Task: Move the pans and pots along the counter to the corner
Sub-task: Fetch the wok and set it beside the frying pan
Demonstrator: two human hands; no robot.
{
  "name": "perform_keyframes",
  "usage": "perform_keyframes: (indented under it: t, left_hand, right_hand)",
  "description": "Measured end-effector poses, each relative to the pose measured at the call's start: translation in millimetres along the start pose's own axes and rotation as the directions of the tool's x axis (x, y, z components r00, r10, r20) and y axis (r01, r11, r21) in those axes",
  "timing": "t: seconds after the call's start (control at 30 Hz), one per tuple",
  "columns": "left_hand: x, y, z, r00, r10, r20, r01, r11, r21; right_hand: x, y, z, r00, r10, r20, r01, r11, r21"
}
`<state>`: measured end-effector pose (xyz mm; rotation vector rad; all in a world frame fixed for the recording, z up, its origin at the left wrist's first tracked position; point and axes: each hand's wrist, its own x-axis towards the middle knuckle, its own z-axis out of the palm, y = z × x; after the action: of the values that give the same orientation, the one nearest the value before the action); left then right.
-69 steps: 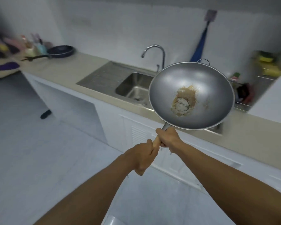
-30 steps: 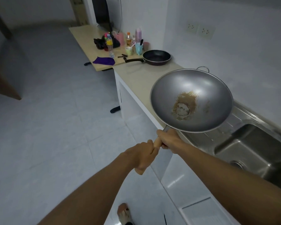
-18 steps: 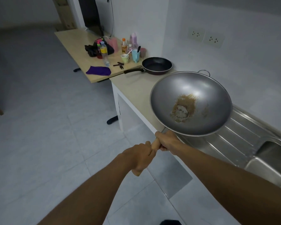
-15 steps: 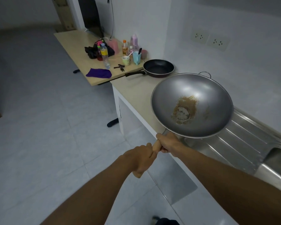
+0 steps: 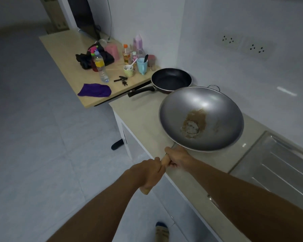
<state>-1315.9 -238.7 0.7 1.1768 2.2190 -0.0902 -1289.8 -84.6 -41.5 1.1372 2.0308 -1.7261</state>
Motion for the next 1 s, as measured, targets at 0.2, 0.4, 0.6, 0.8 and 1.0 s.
perform_keyframes:
  t: [0.2,0.4,0.6,0.8,1.0]
  left_hand:
    - [55,-25,-24,0.998,0.040,0.039,-0.039,0.999,-0.037]
    - [102,-61,-43,0.995,0.063,0.074,-0.054,0.992,-0.110]
    - [140,-98,-59,0.982,0.142,0.122,-0.119,0.977,-0.174]
    - [170,-117,-82,0.992,0.096,0.084,-0.069,0.957,-0.283]
    - [191,-139,-94,0.980,0.163,0.111,-0.135,0.965,-0.227]
  right_hand:
    - [57,-19,-9,0.998,0.053,-0.032,-0.052,0.998,0.023]
    - [100,-44,-7,0.986,0.107,-0.125,-0.106,0.994,0.008]
    - [136,-73,-4,0.967,0.200,-0.157,-0.190,0.979,0.074]
    - [156,-101,-9,0.953,0.244,-0.180,-0.229,0.969,0.097]
    - [171,-116,-16,0.937,0.329,-0.115,-0.313,0.940,0.136]
